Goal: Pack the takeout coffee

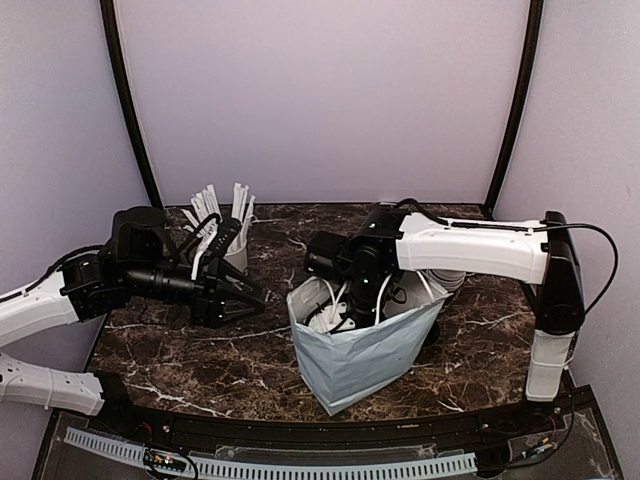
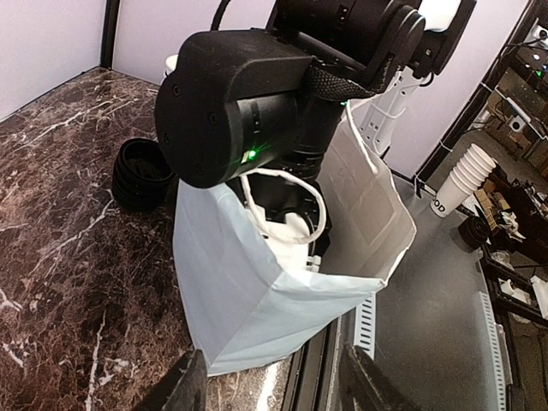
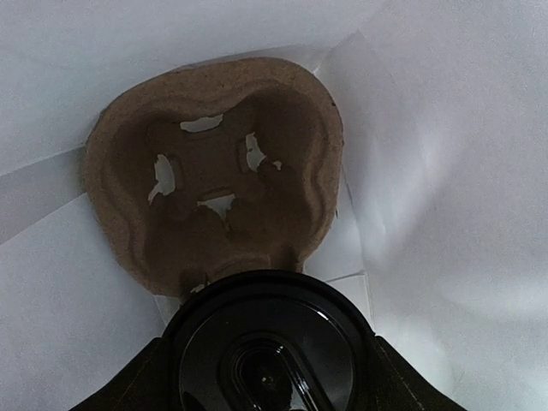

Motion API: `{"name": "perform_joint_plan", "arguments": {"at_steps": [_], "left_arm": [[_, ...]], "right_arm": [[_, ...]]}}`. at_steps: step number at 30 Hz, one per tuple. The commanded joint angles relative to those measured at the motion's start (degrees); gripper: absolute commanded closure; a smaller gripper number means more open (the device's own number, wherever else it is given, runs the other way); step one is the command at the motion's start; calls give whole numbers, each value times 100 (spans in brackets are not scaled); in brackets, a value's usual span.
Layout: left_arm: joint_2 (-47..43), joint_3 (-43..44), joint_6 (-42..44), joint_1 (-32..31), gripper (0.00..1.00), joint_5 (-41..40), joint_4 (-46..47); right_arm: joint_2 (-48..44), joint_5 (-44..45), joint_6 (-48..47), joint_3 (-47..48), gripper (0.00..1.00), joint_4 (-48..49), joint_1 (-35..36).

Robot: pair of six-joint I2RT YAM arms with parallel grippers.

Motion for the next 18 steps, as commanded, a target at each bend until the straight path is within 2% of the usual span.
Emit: {"name": "perform_joint_plan", "arguments": {"at_steps": [1,6,11,15,18], "left_arm": [[-64,2,-280,21,45,-304,219],[664,870,-775,-13,46,-622,135],[1471,1794,-824,-432,47,-948,-49],[2218,2721,-626,-828,47,-1199,-709],[2541,3183,-495,-1004,51,-1434,-1355]], "right_arm": [[-46,106,92,-339,60,-275,-97],[-461,133,210,-688,60,260,-127],[-814,221,223,-1009,60,712,-149],[-949,236,232,-1138,61,883,-178],[-1020,231,240,-1175,61,919,-192]]}}
